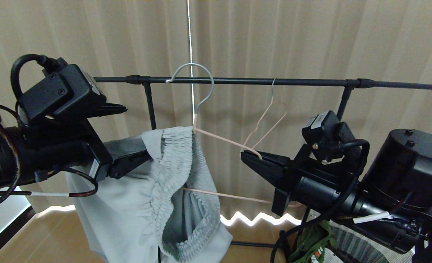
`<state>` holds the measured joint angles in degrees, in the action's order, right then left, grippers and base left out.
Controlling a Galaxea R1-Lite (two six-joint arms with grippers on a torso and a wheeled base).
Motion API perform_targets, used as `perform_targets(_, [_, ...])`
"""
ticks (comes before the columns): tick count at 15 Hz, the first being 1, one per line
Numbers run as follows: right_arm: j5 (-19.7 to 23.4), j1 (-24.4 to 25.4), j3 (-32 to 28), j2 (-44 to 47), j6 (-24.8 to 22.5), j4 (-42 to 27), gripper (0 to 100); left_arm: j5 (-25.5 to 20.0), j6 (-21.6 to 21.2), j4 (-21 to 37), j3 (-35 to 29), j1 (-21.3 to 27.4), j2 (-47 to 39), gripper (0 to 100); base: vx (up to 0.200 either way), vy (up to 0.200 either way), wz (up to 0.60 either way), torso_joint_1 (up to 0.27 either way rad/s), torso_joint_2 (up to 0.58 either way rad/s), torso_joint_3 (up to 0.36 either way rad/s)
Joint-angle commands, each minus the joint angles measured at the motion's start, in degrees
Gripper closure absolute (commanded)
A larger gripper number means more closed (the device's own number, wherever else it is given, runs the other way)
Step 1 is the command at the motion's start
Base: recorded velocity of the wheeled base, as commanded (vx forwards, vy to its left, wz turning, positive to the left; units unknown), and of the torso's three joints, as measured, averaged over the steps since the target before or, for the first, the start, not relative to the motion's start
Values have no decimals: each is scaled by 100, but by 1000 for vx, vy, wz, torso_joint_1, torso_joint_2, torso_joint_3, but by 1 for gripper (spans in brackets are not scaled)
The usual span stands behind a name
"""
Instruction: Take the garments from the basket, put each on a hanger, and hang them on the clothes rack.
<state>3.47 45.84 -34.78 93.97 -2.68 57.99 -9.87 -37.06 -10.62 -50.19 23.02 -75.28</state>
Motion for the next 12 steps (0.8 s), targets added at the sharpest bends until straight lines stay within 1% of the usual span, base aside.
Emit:
perform_targets(1, [4, 4, -2, -19, -4, 11, 100, 3, -3, -2, 9, 1, -22, 100, 0, 0, 0, 0, 0, 0])
perform_targets(8, [4, 4, -46, -19, -4, 11, 100, 21, 6, -46, 27, -52, -13, 100, 0, 0, 0, 0, 0, 0])
perform_targets(11, [4, 4, -46, -19, -13, 11, 100, 29, 15, -476, 176, -139, -40, 100, 0, 0, 0, 0, 0, 0])
perform_targets(12, [4, 4, -29, -19, -22, 11, 0, 38, 23, -758, 317, -201, -48, 100, 0, 0, 0, 0, 0, 0])
